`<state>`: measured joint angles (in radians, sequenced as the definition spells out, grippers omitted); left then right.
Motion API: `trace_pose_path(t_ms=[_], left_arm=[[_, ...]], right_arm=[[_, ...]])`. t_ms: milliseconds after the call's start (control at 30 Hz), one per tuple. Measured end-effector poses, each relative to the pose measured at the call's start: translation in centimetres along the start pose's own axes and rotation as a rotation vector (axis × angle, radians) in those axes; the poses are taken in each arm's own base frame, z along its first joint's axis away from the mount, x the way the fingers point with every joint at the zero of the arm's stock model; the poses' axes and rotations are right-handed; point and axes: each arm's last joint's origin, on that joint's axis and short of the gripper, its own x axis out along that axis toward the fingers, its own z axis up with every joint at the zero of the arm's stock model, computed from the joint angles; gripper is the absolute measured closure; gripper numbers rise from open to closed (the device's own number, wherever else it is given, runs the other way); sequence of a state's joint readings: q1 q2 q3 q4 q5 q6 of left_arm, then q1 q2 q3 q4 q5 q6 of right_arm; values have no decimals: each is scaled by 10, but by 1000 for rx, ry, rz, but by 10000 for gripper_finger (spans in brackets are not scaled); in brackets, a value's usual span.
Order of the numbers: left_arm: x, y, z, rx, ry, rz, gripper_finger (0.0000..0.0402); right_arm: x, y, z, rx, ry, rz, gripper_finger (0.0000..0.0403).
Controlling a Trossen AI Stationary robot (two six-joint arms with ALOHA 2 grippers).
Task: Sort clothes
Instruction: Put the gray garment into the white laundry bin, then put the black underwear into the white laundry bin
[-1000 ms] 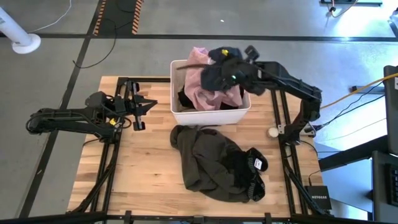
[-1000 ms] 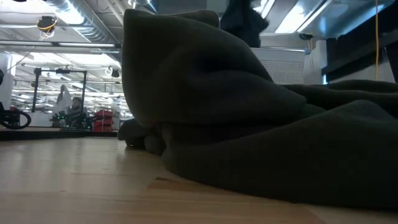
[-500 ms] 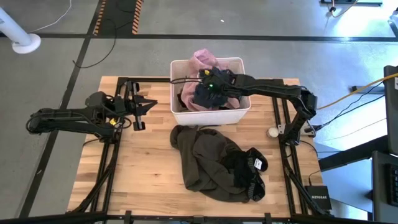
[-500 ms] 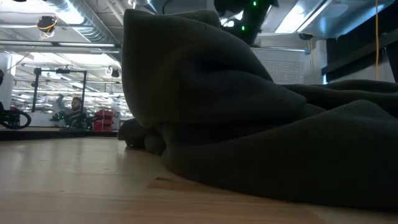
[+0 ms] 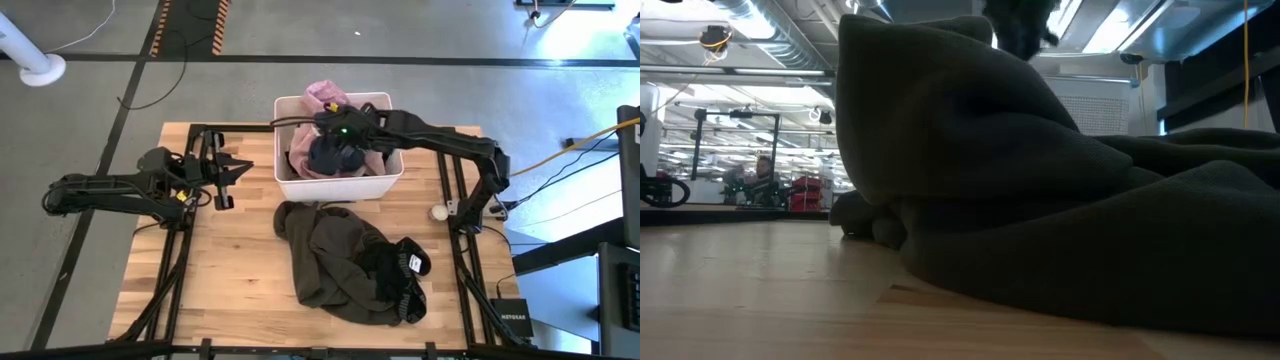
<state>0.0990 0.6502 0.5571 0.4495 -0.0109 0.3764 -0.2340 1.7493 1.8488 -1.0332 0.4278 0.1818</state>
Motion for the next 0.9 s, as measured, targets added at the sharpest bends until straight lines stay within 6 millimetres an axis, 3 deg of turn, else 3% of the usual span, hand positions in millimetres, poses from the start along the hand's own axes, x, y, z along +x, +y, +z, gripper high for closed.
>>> trace_pose_path(t_ms=[200,433,667,900], left_arm=[[0,0,0,-2,3,-1,386],[0,0,-1,-3,6,-2,386],[0,0,-1,-9,6,-2,386],[0,0,-1,-26,7,-3,386]], right_arm=[[-56,10,4,7,8,48,188],[-97,58,-28,-119,121,174,185],[-121,125,-86,-179,218,242,185],[-118,165,-165,-152,463,205,184]])
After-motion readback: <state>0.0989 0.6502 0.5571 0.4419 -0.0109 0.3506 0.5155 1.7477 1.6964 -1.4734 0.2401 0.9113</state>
